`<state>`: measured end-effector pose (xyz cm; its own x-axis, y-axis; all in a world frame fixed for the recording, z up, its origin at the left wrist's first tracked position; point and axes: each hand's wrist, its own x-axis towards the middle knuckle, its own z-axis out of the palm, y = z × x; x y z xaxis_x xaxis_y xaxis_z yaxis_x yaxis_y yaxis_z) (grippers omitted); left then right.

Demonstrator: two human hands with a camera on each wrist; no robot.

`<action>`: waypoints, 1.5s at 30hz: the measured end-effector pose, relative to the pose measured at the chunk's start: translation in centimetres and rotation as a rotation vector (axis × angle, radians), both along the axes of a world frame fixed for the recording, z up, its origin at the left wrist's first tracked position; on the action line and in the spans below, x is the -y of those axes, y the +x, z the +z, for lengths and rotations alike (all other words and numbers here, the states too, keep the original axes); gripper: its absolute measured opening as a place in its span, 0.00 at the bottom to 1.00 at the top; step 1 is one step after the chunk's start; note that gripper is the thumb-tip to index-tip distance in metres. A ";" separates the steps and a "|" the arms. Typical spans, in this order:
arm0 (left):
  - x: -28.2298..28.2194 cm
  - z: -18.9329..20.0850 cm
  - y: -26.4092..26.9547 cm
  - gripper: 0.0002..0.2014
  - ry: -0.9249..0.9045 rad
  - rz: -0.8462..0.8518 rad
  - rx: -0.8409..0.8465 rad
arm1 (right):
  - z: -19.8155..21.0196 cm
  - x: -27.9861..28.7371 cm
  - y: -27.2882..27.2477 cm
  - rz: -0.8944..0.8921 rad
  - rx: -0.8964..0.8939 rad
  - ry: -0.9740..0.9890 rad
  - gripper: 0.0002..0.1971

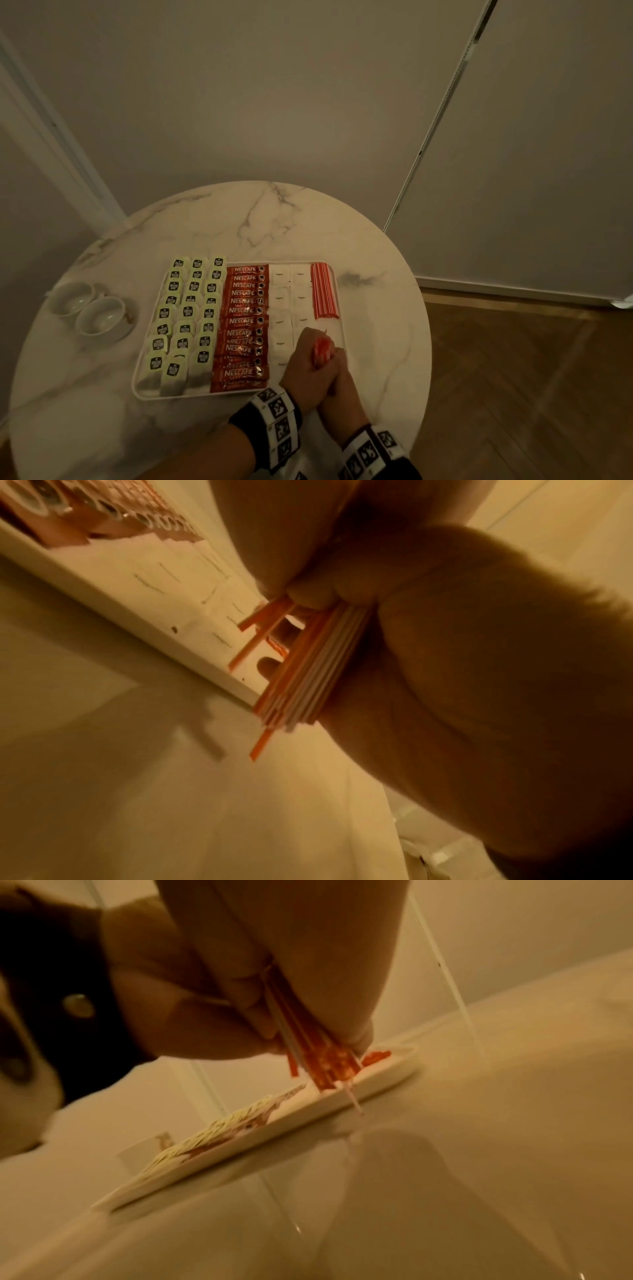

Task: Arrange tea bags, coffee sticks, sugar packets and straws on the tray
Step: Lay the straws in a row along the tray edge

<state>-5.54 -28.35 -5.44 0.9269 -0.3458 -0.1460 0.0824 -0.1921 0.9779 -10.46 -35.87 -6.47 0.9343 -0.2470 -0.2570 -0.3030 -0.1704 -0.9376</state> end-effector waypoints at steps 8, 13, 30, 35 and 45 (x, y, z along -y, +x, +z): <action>-2.3 -1.3 -2.7 0.09 -0.004 -0.290 0.192 | -1.8 -1.6 -1.7 -0.150 0.076 0.225 0.05; -2.4 -1.8 -3.2 0.09 0.042 -0.289 0.161 | -2.7 -1.2 -2.4 -0.174 0.069 0.311 0.14; 0.2 1.5 3.4 0.27 -0.024 0.073 -0.171 | 0.5 2.2 1.7 0.006 -0.188 -0.381 0.31; -1.3 1.2 5.8 0.11 0.240 0.138 0.032 | -0.1 3.1 4.1 -0.015 -0.467 -0.580 0.30; -0.6 -1.3 4.5 0.17 0.565 -0.421 0.268 | 1.1 1.0 5.2 0.029 -0.535 -0.758 0.20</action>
